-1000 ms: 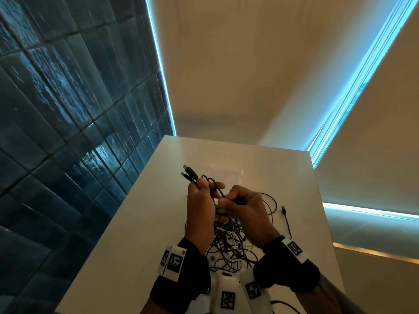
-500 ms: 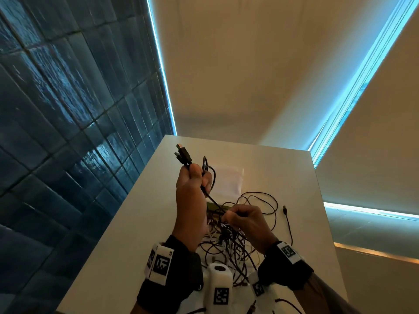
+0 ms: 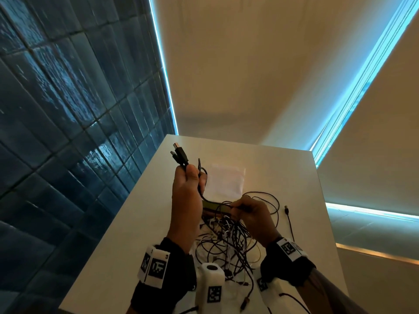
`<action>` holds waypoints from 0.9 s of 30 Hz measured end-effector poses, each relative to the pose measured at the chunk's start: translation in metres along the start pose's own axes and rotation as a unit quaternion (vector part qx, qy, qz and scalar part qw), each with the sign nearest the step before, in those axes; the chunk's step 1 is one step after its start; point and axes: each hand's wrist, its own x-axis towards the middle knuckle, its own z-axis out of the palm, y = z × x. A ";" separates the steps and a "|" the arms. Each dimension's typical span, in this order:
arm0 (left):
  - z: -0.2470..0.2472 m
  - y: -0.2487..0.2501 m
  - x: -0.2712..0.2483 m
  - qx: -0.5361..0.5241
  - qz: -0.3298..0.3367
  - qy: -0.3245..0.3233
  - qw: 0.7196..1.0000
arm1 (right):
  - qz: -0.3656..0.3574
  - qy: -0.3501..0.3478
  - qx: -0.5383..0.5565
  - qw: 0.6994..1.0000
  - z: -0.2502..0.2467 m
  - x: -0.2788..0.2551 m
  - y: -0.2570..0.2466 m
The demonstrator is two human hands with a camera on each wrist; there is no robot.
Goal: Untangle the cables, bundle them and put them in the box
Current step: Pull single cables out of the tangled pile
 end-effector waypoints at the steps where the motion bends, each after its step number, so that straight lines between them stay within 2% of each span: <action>1: 0.001 -0.002 0.000 0.006 -0.005 0.001 1.000 | 0.002 0.010 0.006 1.000 -0.001 0.001 0.001; 6: 0.010 -0.019 -0.002 0.035 -0.039 0.012 0.999 | 0.025 0.046 0.045 0.998 0.001 0.007 -0.011; 10: 0.019 -0.039 -0.005 0.109 -0.061 0.007 0.992 | -0.001 0.077 0.031 0.997 0.002 0.011 -0.026; 14: 0.028 -0.045 -0.005 0.115 -0.107 0.015 0.988 | -0.086 0.102 -0.019 0.991 0.014 0.006 -0.043; 17: 0.027 -0.042 0.004 0.049 -0.131 0.033 0.990 | -0.132 0.086 -0.039 0.987 0.019 -0.005 -0.048; 20: 0.023 -0.043 0.011 0.087 -0.142 0.018 0.986 | -0.166 0.082 -0.069 0.980 0.018 -0.015 -0.046; 23: 0.022 -0.051 0.007 0.125 -0.178 -0.005 0.976 | -0.208 0.115 -0.069 0.969 0.019 -0.015 -0.051; 24: 0.021 -0.052 0.005 0.107 -0.190 -0.011 0.976 | -0.219 0.119 -0.070 0.966 0.020 -0.014 -0.053; 27: 0.019 -0.046 0.004 -0.039 -0.213 -0.024 0.976 | -0.222 0.090 -0.097 0.966 0.024 -0.015 -0.051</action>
